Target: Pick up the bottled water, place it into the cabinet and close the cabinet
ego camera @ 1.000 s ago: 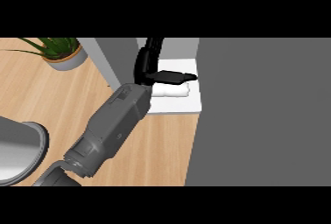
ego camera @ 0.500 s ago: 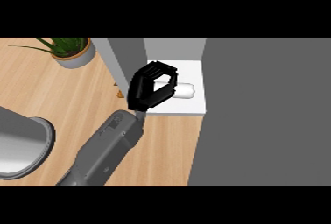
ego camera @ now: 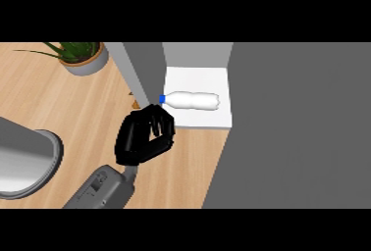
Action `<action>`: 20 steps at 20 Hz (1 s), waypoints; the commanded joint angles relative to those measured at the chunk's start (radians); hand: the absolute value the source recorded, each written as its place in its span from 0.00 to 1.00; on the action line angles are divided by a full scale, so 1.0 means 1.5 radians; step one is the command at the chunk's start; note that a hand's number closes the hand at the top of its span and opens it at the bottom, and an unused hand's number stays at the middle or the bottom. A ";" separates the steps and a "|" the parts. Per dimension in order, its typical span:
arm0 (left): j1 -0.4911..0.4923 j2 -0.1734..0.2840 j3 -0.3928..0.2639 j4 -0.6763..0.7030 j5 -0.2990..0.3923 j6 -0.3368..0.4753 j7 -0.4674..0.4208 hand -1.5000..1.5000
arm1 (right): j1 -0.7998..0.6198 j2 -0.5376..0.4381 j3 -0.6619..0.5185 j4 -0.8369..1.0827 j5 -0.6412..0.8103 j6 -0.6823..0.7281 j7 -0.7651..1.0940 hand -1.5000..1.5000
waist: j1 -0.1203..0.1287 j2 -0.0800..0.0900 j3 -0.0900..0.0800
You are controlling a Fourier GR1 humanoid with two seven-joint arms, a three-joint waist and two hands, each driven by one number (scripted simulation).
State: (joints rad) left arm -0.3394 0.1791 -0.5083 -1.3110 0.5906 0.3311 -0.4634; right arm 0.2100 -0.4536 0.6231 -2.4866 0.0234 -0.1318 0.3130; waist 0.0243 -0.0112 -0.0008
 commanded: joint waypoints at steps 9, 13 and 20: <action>0.260 0.126 0.020 -0.244 -0.022 -0.019 -0.020 1.00 | -0.149 0.140 0.169 -0.020 0.077 -0.034 0.198 1.00 | -0.009 0.004 -0.001; 0.306 0.159 0.049 -0.305 0.008 -0.042 -0.011 1.00 | -0.260 0.238 0.181 0.071 0.063 -0.029 0.241 1.00 | 0.000 0.005 -0.001; 0.381 0.190 0.101 -0.301 0.035 -0.111 -0.057 1.00 | -0.405 0.297 0.220 0.152 0.167 -0.071 0.266 1.00 | 0.003 0.003 -0.002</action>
State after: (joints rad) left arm 0.1509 0.4410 -0.3767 -1.7480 0.6335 0.2161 -0.5012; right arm -0.2213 -0.1707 0.9029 -2.3558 0.1973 -0.2085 0.6657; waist 0.0204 -0.0048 -0.0023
